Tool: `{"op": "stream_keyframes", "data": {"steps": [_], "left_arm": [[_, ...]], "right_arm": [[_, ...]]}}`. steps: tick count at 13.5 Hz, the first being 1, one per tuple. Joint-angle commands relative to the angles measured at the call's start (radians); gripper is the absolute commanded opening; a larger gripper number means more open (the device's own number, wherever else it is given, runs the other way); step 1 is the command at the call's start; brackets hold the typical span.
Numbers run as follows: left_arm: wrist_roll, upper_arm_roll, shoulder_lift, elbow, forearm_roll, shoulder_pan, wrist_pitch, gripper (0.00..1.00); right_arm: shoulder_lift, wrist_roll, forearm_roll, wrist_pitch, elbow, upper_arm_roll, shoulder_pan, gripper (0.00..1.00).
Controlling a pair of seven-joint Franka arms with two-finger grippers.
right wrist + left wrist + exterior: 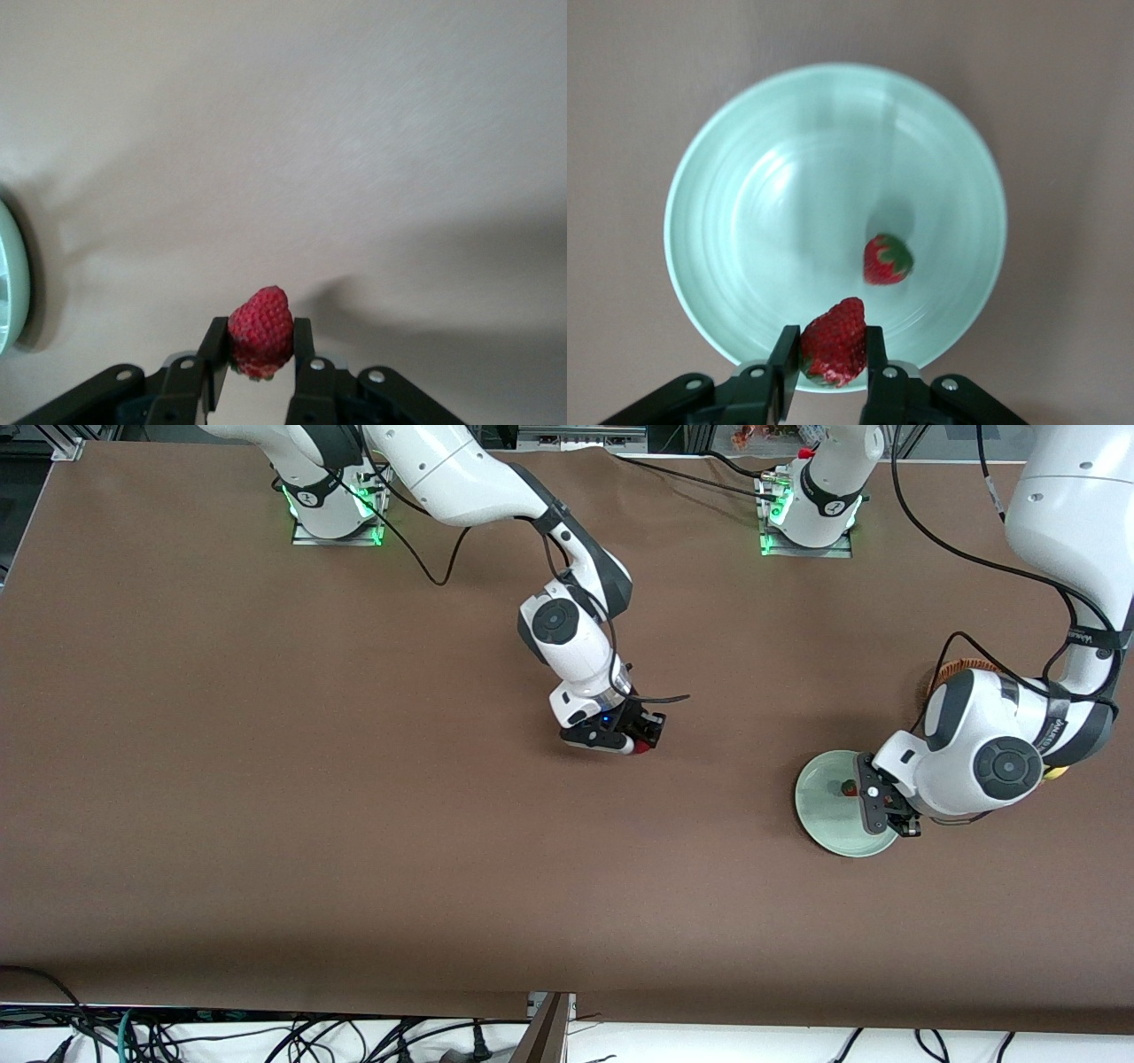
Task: Collect all strawberries into plate
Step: 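Carry the strawberry to the plate while the right gripper sets another mid-table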
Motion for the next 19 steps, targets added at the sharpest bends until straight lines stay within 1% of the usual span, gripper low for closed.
{"op": "stream_keyframes", "data": {"steps": [1, 3, 4, 5, 6, 7, 8, 9, 10, 11, 12, 14, 16, 17, 18, 19], "left_arm": [[0.055, -0.013, 0.035, 0.030, 0.026, 0.027, 0.019, 0.18], [0.056, -0.013, 0.044, 0.029, 0.026, 0.028, 0.021, 0.22], [0.056, -0.013, 0.049, 0.029, 0.025, 0.028, 0.019, 0.28], [0.056, -0.013, 0.052, 0.029, 0.024, 0.030, 0.021, 0.31], [0.056, -0.013, 0.055, 0.029, 0.024, 0.031, 0.021, 0.39], [0.056, -0.013, 0.058, 0.029, 0.024, 0.031, 0.021, 0.49], [0.056, -0.013, 0.058, 0.030, 0.023, 0.031, 0.021, 0.86], [0.056, -0.013, 0.057, 0.030, 0.018, 0.031, 0.019, 1.00], [0.055, -0.014, 0.052, 0.030, 0.018, 0.031, 0.016, 1.00], [0.050, -0.014, 0.049, 0.032, 0.018, 0.028, 0.013, 1.00], [0.043, -0.019, 0.043, 0.033, 0.015, 0.027, 0.008, 1.00], [0.008, -0.034, 0.012, 0.033, 0.005, 0.021, -0.033, 1.00], [-0.110, -0.098, -0.011, 0.033, -0.009, 0.022, -0.122, 1.00], [-0.202, -0.135, -0.024, 0.035, -0.041, 0.025, -0.178, 1.00], [-0.311, -0.172, -0.034, 0.037, -0.113, 0.025, -0.236, 1.00], [-0.403, -0.204, -0.038, 0.043, -0.155, 0.022, -0.261, 1.00]], "right_arm": [[0.105, 0.029, 0.001, 0.026, 0.132, -0.006, 0.016, 0.09], [0.125, 0.029, 0.001, 0.077, 0.132, -0.006, 0.028, 0.09], [0.130, 0.027, 0.001, 0.080, 0.132, -0.006, 0.028, 0.10], [0.133, 0.027, 0.001, 0.080, 0.132, -0.006, 0.028, 0.10], [0.131, 0.026, -0.001, 0.080, 0.132, -0.006, 0.030, 0.42], [0.130, 0.016, -0.008, 0.077, 0.132, -0.011, 0.030, 0.99], [0.119, 0.010, -0.028, 0.066, 0.132, -0.014, 0.027, 1.00], [0.104, 0.004, -0.057, 0.027, 0.132, -0.020, 0.019, 1.00], [0.079, -0.002, -0.085, -0.068, 0.133, -0.052, 0.013, 1.00], [0.055, -0.016, -0.094, -0.163, 0.133, -0.078, -0.002, 1.00], [0.006, -0.058, -0.094, -0.221, 0.132, -0.086, -0.016, 1.00], [-0.080, -0.190, -0.090, -0.391, 0.132, -0.075, -0.111, 1.00], [-0.146, -0.354, -0.096, -0.585, 0.130, -0.082, -0.177, 1.00], [-0.174, -0.419, -0.099, -0.669, 0.130, -0.092, -0.205, 1.00], [-0.203, -0.468, -0.101, -0.749, 0.130, -0.121, -0.222, 1.00], [-0.224, -0.515, -0.101, -0.835, 0.130, -0.170, -0.222, 1.00]]}}
